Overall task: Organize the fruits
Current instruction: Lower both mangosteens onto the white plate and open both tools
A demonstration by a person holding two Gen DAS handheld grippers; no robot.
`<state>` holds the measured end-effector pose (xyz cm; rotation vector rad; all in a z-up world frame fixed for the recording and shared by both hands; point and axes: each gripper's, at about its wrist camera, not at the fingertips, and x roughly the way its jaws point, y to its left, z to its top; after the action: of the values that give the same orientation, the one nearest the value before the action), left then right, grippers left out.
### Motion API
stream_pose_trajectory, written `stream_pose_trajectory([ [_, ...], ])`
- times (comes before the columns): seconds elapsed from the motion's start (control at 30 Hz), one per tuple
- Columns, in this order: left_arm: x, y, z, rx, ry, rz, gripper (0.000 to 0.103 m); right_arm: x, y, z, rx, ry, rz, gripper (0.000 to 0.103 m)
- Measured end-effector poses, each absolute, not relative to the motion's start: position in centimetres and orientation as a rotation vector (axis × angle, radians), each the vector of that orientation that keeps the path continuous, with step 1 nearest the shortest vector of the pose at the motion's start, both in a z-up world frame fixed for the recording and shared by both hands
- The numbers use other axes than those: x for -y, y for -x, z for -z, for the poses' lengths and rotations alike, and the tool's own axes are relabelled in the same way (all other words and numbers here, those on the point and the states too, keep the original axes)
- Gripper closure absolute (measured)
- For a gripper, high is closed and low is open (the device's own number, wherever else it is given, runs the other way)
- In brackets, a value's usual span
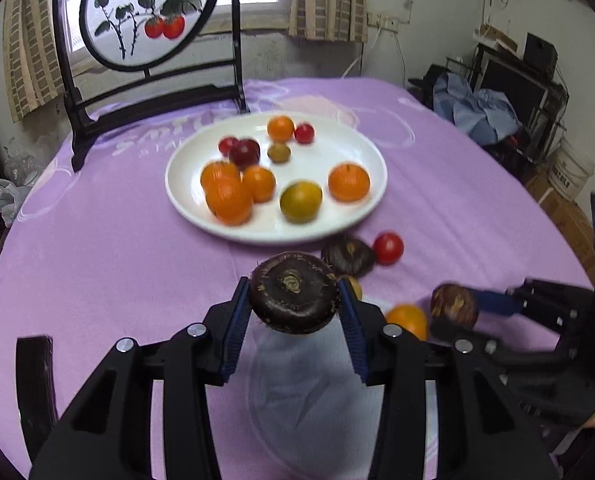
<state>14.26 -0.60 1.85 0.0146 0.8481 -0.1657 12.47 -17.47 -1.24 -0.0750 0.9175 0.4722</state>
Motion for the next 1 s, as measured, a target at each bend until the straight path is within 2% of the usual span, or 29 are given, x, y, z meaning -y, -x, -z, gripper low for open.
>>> stream_pose_trajectory([
  [0.27,-0.6,-20.9,-3.6,-0.811,0.051,0.082,0.06,15.5,-18.0,-3.4,-0.787,0.142,-0.485,0.062],
  [0.63,-2.9,-29.2,-0.4,-0.898,0.129,-0.007,0.059,12.5,-27.7,-0.2,-0.835,0.114,-0.469,0.061],
  [0.7,-3.2,-29.5,-0.4,-0.882,0.164,0.005,0.042,12.1,-28.5,0.4,-0.843,0.113,-0.481,0.059],
  [0.73,-3.2,-29.5,-0.5,-0.873,0.175,0.01,0.04,12.0,-28.6,0.5,-0.843,0.109,-0.48,0.059],
  [0.8,-3.2,-29.5,-0.9,-0.865,0.196,0.017,0.026,12.1,-28.5,0.5,-0.838,0.097,-0.477,0.059],
  [0.93,-3.1,-28.3,-2.2,-0.84,0.198,0.013,0.021,13.0,-27.4,-0.3,-0.83,0.072,-0.482,0.059],
  [1.0,-3.0,-27.2,-2.8,-0.836,0.188,-0.008,0.014,13.6,-26.1,-0.8,-0.822,0.085,-0.486,0.056],
])
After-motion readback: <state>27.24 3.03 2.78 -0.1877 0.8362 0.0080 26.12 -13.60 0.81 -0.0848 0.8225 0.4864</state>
